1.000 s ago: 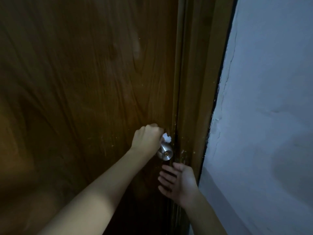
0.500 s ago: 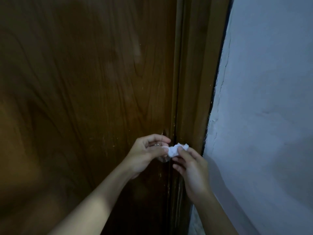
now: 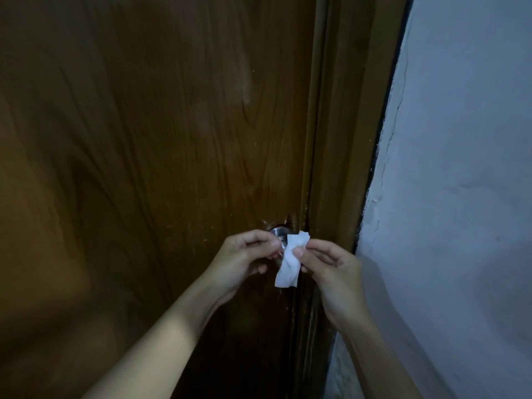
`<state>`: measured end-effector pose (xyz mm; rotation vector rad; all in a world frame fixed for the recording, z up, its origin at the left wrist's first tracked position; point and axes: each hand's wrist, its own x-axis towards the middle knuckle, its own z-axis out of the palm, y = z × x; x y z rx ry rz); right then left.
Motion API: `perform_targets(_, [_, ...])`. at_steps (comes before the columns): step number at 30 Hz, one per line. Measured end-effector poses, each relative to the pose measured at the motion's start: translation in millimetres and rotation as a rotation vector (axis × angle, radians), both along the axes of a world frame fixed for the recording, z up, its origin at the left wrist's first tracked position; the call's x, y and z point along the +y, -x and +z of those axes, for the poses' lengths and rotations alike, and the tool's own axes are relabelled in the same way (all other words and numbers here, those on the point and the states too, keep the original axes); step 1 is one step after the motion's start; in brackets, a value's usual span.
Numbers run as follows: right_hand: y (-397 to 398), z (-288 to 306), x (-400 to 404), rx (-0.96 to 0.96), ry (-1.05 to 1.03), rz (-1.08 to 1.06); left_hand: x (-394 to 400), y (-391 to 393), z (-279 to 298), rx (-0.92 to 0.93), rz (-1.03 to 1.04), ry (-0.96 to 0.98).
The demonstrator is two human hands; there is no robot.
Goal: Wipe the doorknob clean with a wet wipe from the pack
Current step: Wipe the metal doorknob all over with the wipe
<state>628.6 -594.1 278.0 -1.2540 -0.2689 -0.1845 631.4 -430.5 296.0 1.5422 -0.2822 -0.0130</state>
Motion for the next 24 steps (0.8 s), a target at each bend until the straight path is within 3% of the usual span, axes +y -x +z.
perform_targets(7, [2.8, -2.1, 4.9, -0.160, 0.264, -0.102, -8.2, 4.5, -5.6, -0.163, 0.084, -0.163])
perform_targets(9, [2.0, -1.5, 2.0, -0.144, 0.235, -0.053, -7.0, 2.5, -6.6, -0.162, 0.151, -0.154])
perform_targets(16, [-4.4, -9.1, 1.3, 0.018, 0.089, -0.022, -13.3, 2.4, -13.3, 0.009, 0.254, 0.071])
perform_targets(20, [-5.3, -13.9, 4.4, 0.096, -0.014, 0.025, -19.0, 2.6, -18.9, 0.088, 0.434, 0.195])
perform_targets(24, [-7.2, -24.3, 1.0, 0.115, -0.060, 0.002, -16.2, 6.5, -27.8, 0.222, 0.418, 0.378])
